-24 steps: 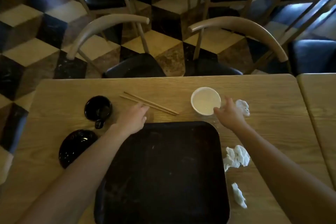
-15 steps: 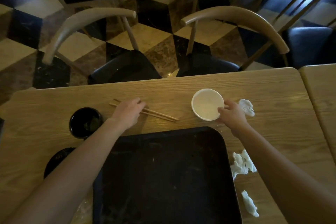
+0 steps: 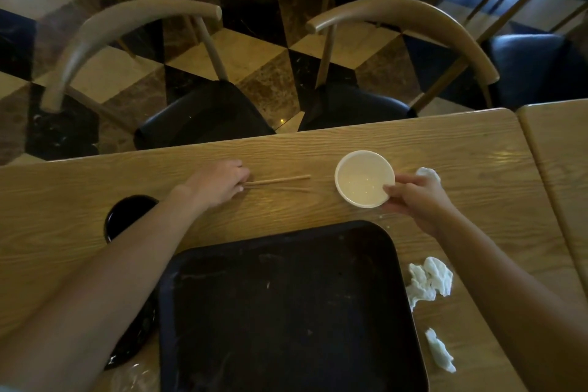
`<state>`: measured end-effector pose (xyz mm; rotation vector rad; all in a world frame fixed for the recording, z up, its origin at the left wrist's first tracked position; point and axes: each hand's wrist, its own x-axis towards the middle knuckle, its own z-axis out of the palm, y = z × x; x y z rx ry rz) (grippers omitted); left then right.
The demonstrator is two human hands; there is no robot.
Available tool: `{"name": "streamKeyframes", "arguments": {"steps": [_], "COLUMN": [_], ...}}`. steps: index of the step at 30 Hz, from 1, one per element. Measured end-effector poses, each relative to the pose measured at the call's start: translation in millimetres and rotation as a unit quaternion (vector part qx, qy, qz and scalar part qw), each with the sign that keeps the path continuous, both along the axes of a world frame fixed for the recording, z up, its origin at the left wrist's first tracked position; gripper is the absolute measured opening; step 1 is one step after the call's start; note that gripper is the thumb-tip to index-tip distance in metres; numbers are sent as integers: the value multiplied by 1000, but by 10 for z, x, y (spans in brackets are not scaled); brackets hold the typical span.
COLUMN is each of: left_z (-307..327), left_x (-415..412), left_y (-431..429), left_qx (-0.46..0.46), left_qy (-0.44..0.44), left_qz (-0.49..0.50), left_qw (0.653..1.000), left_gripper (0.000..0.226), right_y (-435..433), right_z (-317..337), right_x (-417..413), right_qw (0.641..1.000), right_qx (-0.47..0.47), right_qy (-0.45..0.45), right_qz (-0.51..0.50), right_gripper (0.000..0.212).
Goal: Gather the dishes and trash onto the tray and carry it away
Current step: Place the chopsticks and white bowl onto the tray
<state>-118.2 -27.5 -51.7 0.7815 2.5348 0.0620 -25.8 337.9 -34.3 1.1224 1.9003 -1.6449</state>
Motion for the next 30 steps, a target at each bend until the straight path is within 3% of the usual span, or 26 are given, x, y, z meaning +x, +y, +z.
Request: {"name": "streamKeyframes", "arguments": {"steps": [7, 17, 24, 30], "left_z": [-19, 277, 129, -26], "left_x": [75, 588, 1425, 1709], "left_y": [32, 231, 191, 301], "left_qx": [9, 94, 34, -18], "left_qy": [30, 32, 8, 49], "left_qz": [-27, 35, -38, -18], "left_qw": [999, 994, 999, 998], "left_gripper": [12, 22, 21, 43], "right_y": [-5, 50, 58, 16], "right_z": [195, 457, 487, 393], "right_x": [34, 328, 710, 1056], "right_qw": [999, 994, 990, 990], "right_qx": [-26, -57, -90, -100], "right_qy": [0, 27, 53, 33], "right_qz": [-43, -90, -99, -91], "right_gripper": [35, 39, 37, 33]}}
